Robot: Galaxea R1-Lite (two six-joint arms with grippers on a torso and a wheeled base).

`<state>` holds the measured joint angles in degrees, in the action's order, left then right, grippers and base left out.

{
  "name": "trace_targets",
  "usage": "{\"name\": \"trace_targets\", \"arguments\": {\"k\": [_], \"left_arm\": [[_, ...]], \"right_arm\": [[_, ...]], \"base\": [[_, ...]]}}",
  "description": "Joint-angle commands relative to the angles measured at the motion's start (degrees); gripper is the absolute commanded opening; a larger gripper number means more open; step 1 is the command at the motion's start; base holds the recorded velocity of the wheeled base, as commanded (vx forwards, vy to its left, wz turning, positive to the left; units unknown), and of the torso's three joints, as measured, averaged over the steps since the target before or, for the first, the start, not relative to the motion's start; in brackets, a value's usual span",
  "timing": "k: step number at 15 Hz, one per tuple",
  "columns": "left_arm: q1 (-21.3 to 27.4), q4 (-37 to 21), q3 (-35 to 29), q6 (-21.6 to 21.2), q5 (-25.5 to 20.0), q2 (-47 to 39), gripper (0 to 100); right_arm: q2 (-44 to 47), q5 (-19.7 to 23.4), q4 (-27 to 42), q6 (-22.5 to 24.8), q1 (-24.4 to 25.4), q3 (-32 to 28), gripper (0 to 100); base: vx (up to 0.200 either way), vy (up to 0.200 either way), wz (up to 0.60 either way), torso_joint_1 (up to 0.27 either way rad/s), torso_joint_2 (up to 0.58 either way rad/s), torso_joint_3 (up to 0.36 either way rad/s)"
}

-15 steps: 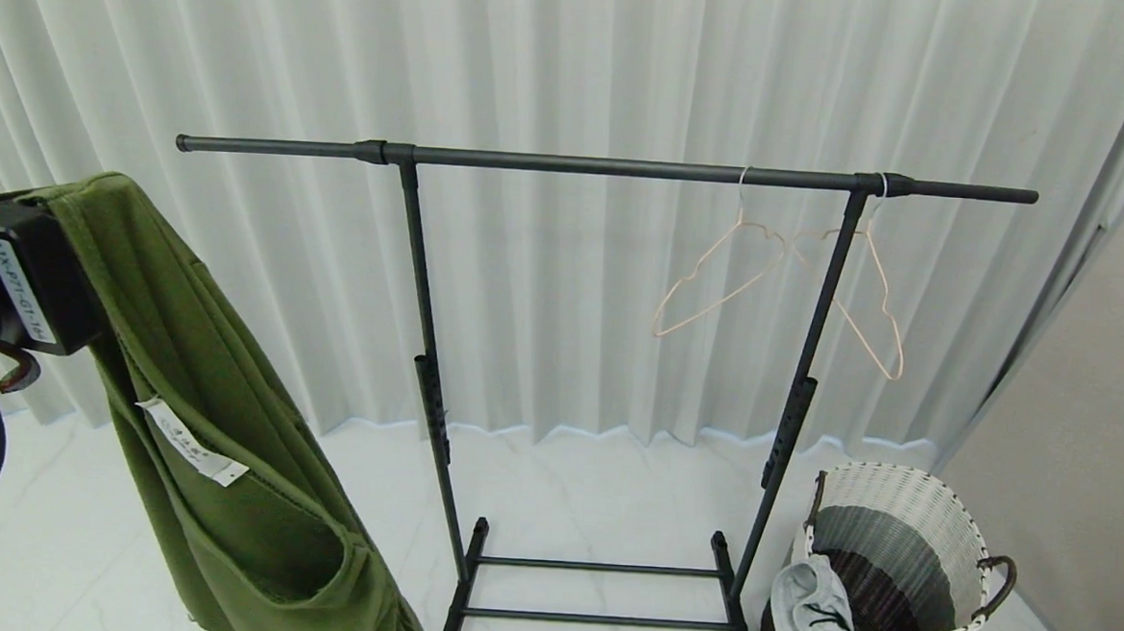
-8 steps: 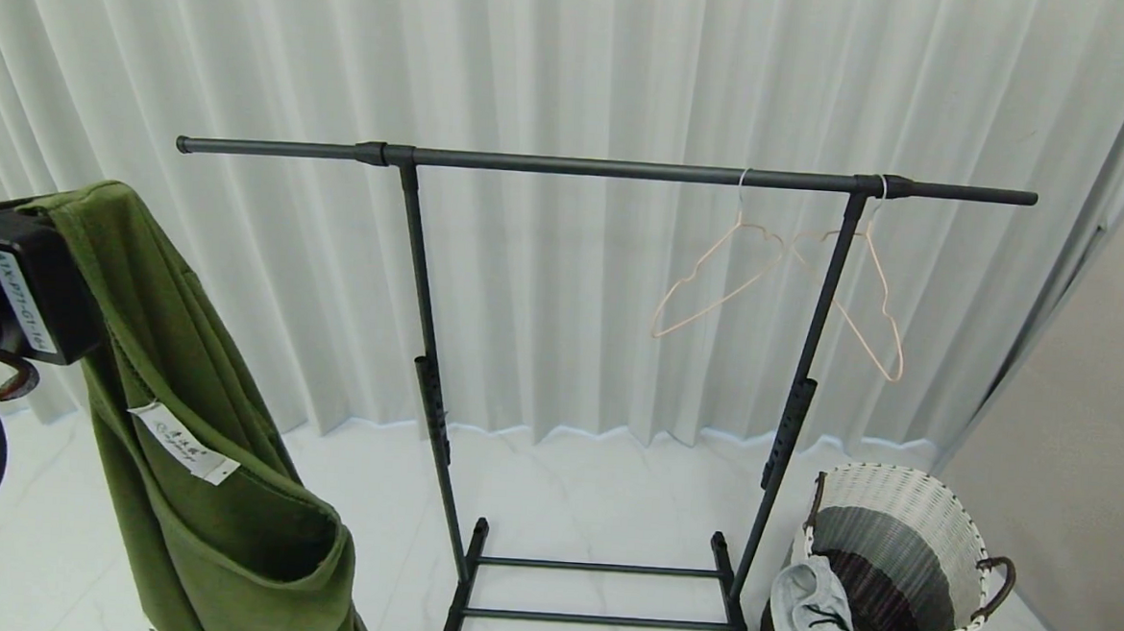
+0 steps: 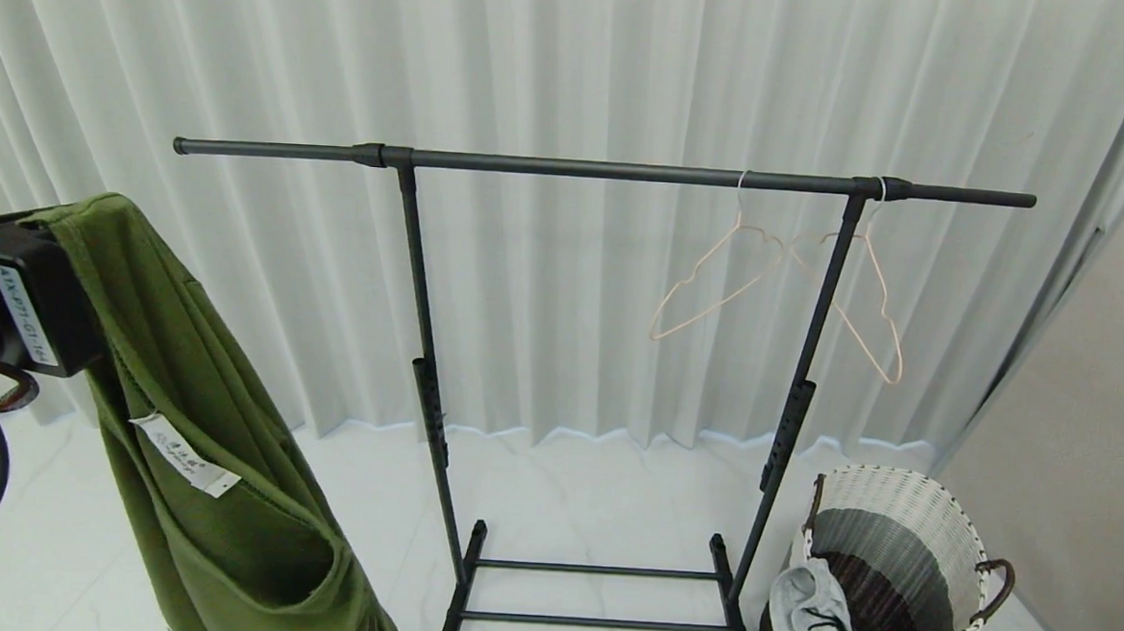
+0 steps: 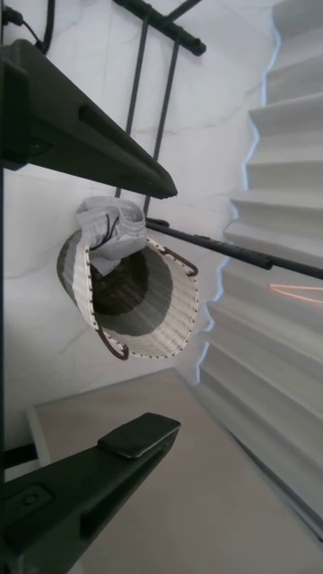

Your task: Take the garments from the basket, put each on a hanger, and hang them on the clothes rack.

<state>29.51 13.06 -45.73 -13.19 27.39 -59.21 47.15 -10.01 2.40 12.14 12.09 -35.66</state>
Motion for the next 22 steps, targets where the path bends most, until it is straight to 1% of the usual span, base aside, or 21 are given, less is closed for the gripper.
{"name": "trace_targets", "arguments": {"k": [1,9,17,22], "left_arm": [[0.0,0.0,0.0,0.0,0.0,-0.1,0],[0.0,0.0,0.4,0.0,0.0,-0.1,0],[-0.1,0.0,0.4,-0.2,0.0,-0.2,0],[0.0,0.0,0.4,-0.2,0.0,-0.1,0]], "right_arm": [[0.1,0.0,0.0,0.1,0.0,0.1,100],[0.1,0.0,0.0,0.2,0.0,0.1,100],[0.0,0.0,0.0,0.3,0.0,0.1,100],[0.0,0.1,0.0,0.3,0.0,0.1,100]], "base": [[0.0,-0.2,0.0,-0.002,0.0,0.007],[0.0,-0.2,0.0,0.007,0.0,0.002],[0.0,0.0,0.0,0.0,0.0,0.0],[0.2,0.0,0.0,-0.003,0.0,0.002]]}}
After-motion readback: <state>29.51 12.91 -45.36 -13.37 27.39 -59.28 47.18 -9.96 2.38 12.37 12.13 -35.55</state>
